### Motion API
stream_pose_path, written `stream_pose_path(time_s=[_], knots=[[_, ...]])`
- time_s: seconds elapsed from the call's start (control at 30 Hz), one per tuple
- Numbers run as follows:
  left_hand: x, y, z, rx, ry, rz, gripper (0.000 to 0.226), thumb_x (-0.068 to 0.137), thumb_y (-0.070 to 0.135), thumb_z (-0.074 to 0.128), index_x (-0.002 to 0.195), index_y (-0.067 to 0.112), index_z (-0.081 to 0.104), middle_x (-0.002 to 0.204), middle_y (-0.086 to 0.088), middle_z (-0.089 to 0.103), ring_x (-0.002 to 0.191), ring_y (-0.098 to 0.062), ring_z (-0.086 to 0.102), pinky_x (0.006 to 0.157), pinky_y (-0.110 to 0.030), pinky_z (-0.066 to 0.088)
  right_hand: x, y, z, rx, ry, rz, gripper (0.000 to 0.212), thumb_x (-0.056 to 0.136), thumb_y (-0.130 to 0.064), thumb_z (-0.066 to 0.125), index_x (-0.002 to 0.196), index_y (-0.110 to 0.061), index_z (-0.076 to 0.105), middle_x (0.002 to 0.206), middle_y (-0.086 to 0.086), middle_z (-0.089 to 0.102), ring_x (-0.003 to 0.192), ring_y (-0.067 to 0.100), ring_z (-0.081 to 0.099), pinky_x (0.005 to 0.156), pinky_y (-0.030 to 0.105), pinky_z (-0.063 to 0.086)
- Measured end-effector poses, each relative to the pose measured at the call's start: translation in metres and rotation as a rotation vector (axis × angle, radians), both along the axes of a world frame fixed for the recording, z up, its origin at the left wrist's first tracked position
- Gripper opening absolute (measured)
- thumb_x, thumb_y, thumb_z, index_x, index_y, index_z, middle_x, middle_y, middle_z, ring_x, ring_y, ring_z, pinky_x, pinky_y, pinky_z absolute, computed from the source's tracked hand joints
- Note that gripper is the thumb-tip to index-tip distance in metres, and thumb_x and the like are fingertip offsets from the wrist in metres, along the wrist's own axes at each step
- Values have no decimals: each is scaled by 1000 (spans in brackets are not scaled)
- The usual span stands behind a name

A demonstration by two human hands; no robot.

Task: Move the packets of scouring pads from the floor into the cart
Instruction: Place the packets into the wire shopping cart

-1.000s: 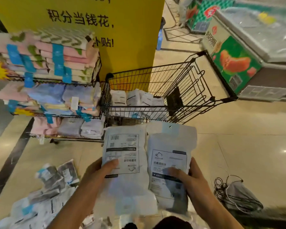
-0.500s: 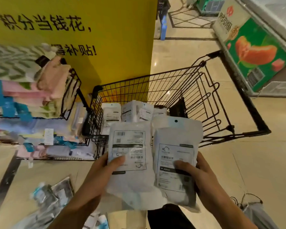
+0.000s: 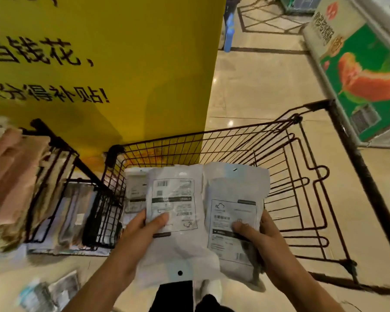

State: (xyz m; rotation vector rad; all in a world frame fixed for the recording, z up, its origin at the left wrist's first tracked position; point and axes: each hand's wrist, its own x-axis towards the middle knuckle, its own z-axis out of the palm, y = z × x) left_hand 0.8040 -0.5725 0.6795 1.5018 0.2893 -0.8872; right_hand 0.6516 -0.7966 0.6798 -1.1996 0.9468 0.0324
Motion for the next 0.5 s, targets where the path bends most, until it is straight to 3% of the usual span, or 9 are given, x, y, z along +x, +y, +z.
stream_pose_path(time_s=[0.07,0.13,0.23,0.33,0.4,0.5], knots=[[22,-16,-18,2,34,-14,15,99,23,68,99,36,59,98,20,57,83,-6,56,87,-30,44,21,-10,-24,-24,37,-30,53,77,-20,85,124,-27,63,114,1,81,102,25,79,92,54,64],[45,-31,-47,33,36,-59,25,98,28,69,114,35,51,109,16,55,98,-14,55,99,-33,38,40,-23,-52,-51,80,-53,47,82,-15,85,124,-25,66,112,-1,81,100,22,79,93,54,63],[71,-57,-93,120,1,-111,38,90,36,75,123,31,60,123,10,66,107,-13,60,105,-37,42,61,-52,-95,-68,137,-71,40,87,-10,81,123,-22,67,111,-3,81,98,18,79,91,47,64],[89,-76,-143,171,3,-154,65,83,56,80,140,33,58,137,10,60,122,-17,57,109,-40,42,85,-77,-141,-89,159,-59,42,89,-8,80,123,-28,64,111,-6,80,93,12,79,75,29,65],[98,-88,-175,182,17,-147,78,73,66,84,142,39,58,147,11,58,130,-20,57,113,-49,44,99,-87,-172,-120,185,-35,49,87,-12,82,124,-35,59,113,-8,77,95,12,77,78,31,66],[107,-104,-214,205,34,-101,51,90,45,77,137,33,63,134,7,64,118,-21,59,104,-48,45,115,-97,-211,-136,200,-38,49,86,-12,82,121,-37,59,110,-9,78,98,13,77,89,44,66]])
